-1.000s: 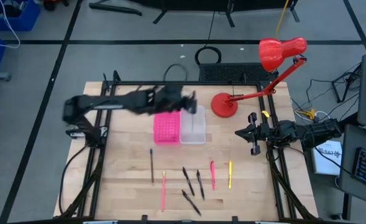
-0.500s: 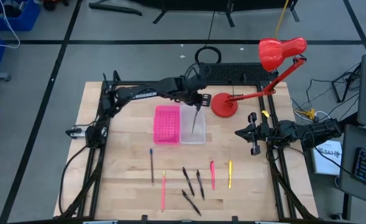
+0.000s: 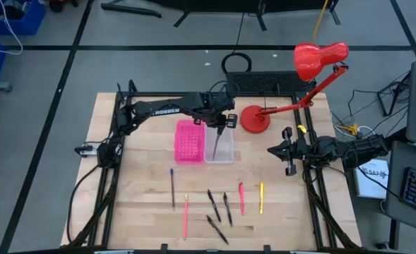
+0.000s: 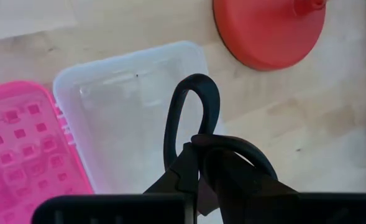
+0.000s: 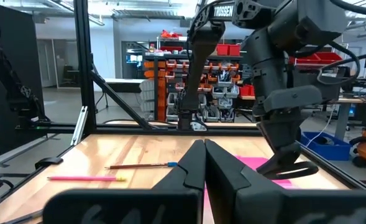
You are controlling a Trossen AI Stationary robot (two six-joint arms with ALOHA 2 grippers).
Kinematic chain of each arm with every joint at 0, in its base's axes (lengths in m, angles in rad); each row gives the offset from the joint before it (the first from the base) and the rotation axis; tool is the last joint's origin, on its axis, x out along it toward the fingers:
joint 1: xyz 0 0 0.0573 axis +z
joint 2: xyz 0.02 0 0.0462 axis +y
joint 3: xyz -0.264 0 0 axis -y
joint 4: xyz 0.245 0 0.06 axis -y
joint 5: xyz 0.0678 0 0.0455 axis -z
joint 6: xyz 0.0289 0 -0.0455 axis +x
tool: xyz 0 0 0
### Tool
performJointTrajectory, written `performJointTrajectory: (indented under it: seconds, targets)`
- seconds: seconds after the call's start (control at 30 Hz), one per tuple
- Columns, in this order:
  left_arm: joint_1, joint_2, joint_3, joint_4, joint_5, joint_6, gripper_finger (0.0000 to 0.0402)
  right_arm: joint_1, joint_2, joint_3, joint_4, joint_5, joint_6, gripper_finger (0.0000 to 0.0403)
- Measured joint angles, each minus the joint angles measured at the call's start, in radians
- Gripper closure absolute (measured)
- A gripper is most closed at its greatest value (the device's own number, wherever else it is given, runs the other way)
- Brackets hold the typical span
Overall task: Pick & place school supplies into a supply box
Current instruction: Put the black scissors into the pink supply box
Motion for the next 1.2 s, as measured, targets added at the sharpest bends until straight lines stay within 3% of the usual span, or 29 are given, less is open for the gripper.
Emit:
performJointTrajectory:
  seconds: [0.27,0.6,1.2]
  targets:
    - [0.005,0.007,0.000,0.001,-0.037,0.015,0.0371,0.000,0.000,0.000,0.007,0.000,0.000,0.0403]
    - [0.015,0.096,0.000,0.004,-0.010,0.046,0.0371,0.000,0.003,0.000,0.008,-0.001,0.000,0.0403]
    - [0.017,0.127,0.000,-0.001,0.002,0.051,0.0365,0.000,0.016,0.000,0.008,0.000,0.000,0.0403]
